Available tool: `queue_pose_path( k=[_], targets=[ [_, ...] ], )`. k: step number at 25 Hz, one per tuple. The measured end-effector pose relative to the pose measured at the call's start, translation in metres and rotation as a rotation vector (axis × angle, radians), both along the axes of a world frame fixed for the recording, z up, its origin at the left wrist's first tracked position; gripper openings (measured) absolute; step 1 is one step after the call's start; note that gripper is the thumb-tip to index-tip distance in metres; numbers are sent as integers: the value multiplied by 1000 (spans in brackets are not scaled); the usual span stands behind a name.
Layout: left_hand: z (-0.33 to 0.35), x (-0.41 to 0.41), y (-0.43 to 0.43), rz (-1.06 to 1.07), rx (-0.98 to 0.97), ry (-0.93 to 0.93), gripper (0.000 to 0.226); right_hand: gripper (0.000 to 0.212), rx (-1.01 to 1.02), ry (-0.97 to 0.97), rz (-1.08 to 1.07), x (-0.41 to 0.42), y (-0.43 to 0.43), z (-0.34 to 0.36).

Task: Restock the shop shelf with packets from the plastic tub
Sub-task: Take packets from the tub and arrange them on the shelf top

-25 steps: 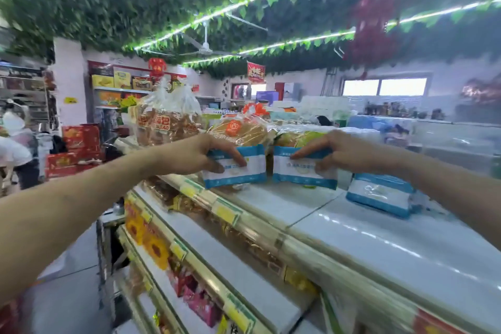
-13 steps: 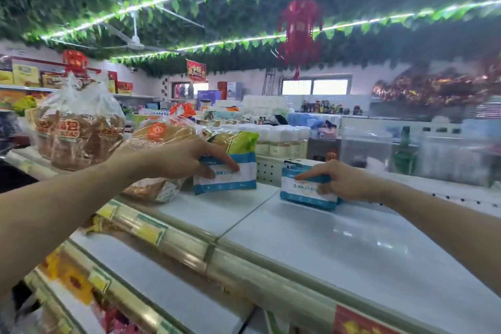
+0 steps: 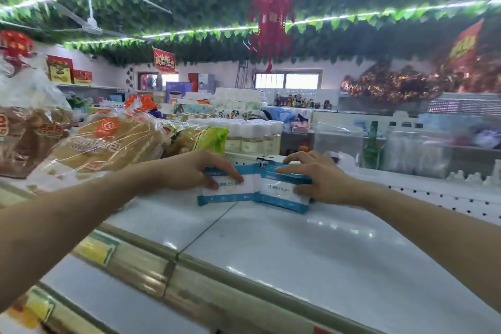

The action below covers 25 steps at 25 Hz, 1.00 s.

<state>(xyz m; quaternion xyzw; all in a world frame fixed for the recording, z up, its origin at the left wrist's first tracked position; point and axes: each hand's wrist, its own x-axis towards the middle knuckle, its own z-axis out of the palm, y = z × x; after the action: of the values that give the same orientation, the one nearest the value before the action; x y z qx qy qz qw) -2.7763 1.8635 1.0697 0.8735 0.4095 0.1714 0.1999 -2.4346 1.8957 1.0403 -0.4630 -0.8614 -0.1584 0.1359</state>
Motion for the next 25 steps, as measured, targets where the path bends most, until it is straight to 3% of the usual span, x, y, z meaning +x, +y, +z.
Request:
queue_pose_path(
  k=[3,13,20,25],
  targets=[
    [-5,31,18,-57,-11,3,52,53,48,101,-35,19,-10,13],
    [-19,103,58,-200,-47,-30,54,53,142,106,-102,79,-52,18],
    [-37,111,70,-180,273,61,52,51,158,95,-111,82,-61,18],
    [-33,89,58,-86,339,111,53,49,131,74,-52,51,-56,27]
  ],
)
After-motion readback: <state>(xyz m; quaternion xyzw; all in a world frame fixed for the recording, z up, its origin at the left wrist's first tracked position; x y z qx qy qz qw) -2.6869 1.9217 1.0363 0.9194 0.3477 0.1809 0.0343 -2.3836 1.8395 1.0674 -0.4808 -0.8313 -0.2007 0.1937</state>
